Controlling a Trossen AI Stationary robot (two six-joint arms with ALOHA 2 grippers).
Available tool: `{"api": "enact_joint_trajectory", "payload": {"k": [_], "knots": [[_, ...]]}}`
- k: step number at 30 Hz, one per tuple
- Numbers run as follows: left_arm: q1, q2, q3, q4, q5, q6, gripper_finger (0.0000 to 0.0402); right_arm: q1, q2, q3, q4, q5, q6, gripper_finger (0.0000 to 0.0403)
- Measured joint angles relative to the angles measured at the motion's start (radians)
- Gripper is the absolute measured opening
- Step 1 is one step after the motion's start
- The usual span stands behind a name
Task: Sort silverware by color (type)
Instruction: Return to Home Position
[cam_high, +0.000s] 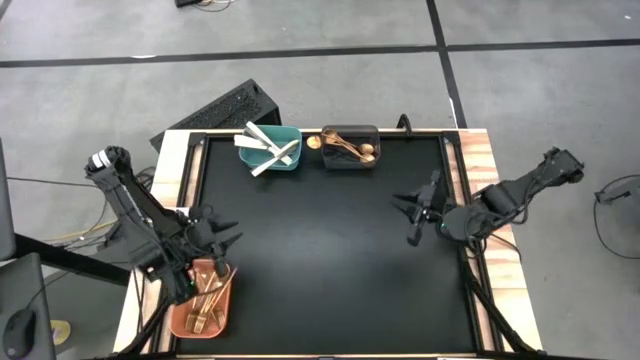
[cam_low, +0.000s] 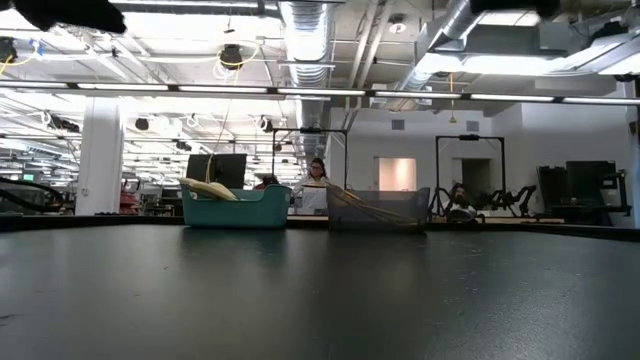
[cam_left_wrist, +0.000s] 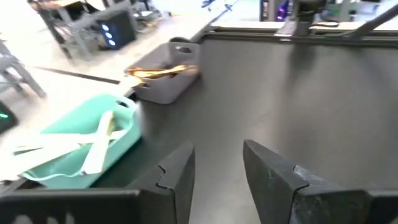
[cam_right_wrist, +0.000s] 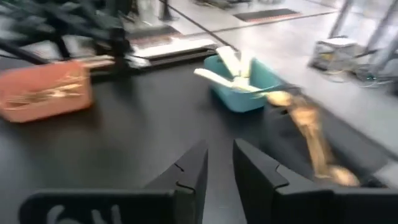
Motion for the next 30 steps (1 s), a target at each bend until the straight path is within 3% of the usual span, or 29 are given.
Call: {"api": "enact_joint_trajectory", "payload": {"k": [5,10,15,18,21,24,30], "knots": [[0.103,-0.097,-0.11,0.143,0.001,0.174,0.0101,-0.001,-0.035,-0.255,0.45,-0.145,-0.106,0.0078],[0.212,-0.27,-0.246,0.519,0.095,0.56,0.0076,-0.053,0.006,-0.416,0.815,-0.276,-0.152,0.0057],[0.375,-0.424,-0.411,1.046,0.321,1.063,0.0057,-0.094,0.076,-0.47,0.928,-0.302,-0.156,0.0039],[0.498,-0.484,-0.515,1.318,0.507,1.265,0.0052,-0.097,0.126,-0.489,1.007,-0.302,-0.182,0.0028],[0.613,-0.52,-0.615,1.519,0.656,1.356,0.005,-0.082,0.184,-0.543,1.247,-0.303,-0.286,0.0022],[0.701,-0.55,-0.686,1.63,0.732,1.399,0.005,-0.093,0.229,-0.599,1.432,-0.337,-0.369,0.0023],[0.793,-0.701,-0.702,1.583,0.785,1.436,0.005,-0.159,0.151,-0.673,1.449,-0.435,-0.341,0.0028]]}}
